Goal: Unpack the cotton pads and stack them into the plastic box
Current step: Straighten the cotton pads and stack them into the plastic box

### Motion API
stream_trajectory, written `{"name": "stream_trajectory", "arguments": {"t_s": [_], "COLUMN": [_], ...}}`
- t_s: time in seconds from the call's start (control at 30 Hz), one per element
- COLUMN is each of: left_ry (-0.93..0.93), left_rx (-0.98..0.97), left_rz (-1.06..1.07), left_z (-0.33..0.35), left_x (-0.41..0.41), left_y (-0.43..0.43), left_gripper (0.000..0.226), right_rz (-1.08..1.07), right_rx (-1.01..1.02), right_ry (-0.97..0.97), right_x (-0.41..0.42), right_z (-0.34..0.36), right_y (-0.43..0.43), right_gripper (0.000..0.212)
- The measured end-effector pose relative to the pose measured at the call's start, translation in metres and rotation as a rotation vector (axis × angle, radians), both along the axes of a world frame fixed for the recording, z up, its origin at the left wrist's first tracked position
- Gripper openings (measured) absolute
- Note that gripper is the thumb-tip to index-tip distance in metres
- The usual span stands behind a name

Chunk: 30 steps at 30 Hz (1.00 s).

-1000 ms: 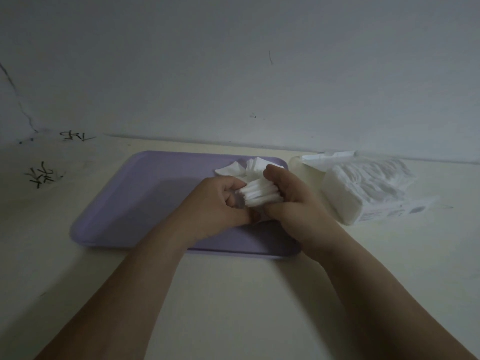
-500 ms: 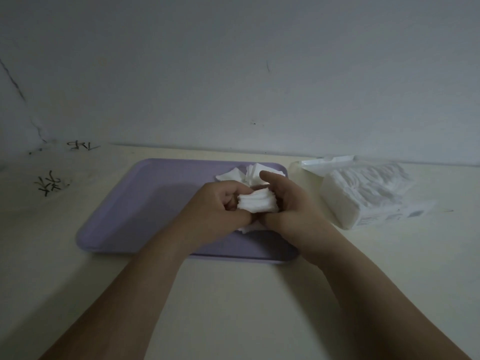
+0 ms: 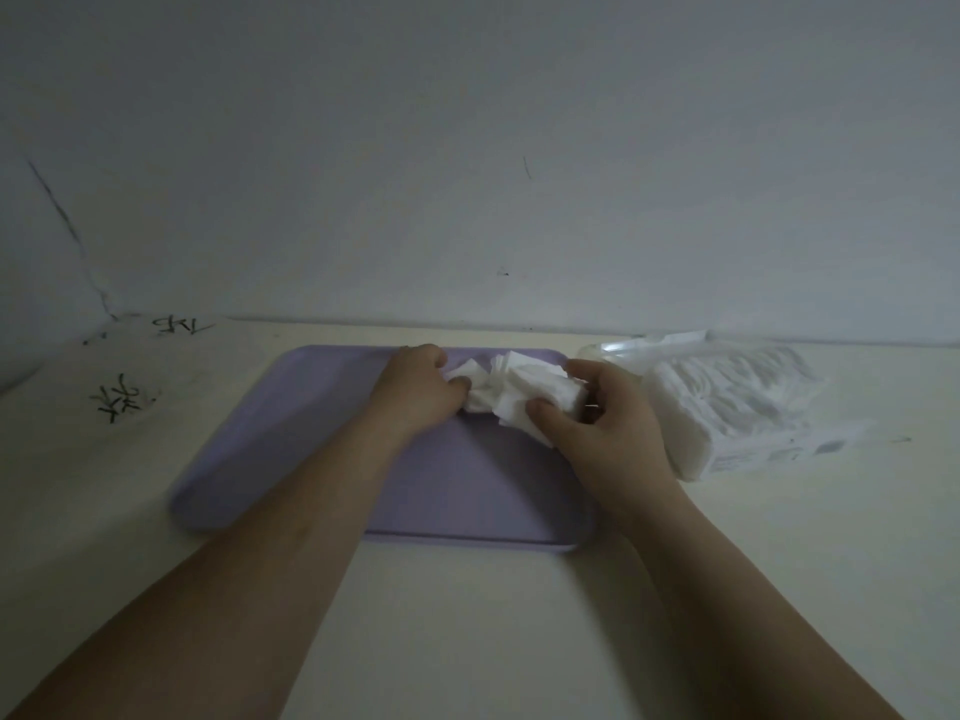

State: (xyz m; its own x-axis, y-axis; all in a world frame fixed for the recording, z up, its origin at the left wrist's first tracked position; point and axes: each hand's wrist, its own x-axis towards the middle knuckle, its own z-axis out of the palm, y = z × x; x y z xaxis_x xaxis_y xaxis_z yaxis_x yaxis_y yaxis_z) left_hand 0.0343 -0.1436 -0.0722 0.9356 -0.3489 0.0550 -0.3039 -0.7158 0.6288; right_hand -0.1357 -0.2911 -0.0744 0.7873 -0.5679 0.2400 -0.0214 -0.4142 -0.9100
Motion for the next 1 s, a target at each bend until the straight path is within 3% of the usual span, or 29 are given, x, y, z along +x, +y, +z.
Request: {"name": "stream_trajectory", "arguments": {"t_s": [0.07, 0.17, 0.27, 0.4, 0.53, 0.7, 1.0], "left_ry": [0.048, 0.060, 0.108, 0.174, 0.270, 0.365, 0.398], "left_rx": [0.020, -0.002, -0.174, -0.482, -0.703, -0.735, -0.721], "left_rz": [-0.002, -0.033, 0.011, 0.064, -0.105, -0.308, -0.238], "left_z": [-0.001, 0.001, 0.001, 0.011, 0.018, 0.012, 0.004], "left_x": [0.001, -0.004, -0.012, -0.030, -0.053, -0.075, -0.081], "left_y": [-0.001, 0.001, 0.008, 0.026, 0.044, 0.044, 0.039], "left_gripper": [0.052, 0.028, 0.011, 0.016, 0.034, 0.037, 0.008], "right_rz": [-0.002, -0.007, -0.008, 0.001, -0.003, 0.010, 0.073], "right_rx": [0.009, 0.004, 0.014, 0.019, 0.046, 0.078, 0.122], "right_ry": [-0.007, -0.011, -0.018, -0.022, -0.031, -0.014, -0.023], "right_x": [0.000, 0.000, 0.000, 0.000, 0.002, 0.002, 0.001], "right_z": [0.000, 0.001, 0.000, 0.000, -0.003, -0.003, -0.005], "right_y": [0.000, 0.000, 0.002, 0.001, 0.000, 0.000, 0.002], "right_gripper": [0.057, 0.056, 0.054, 0.052, 0.056, 0.058, 0.060]}}
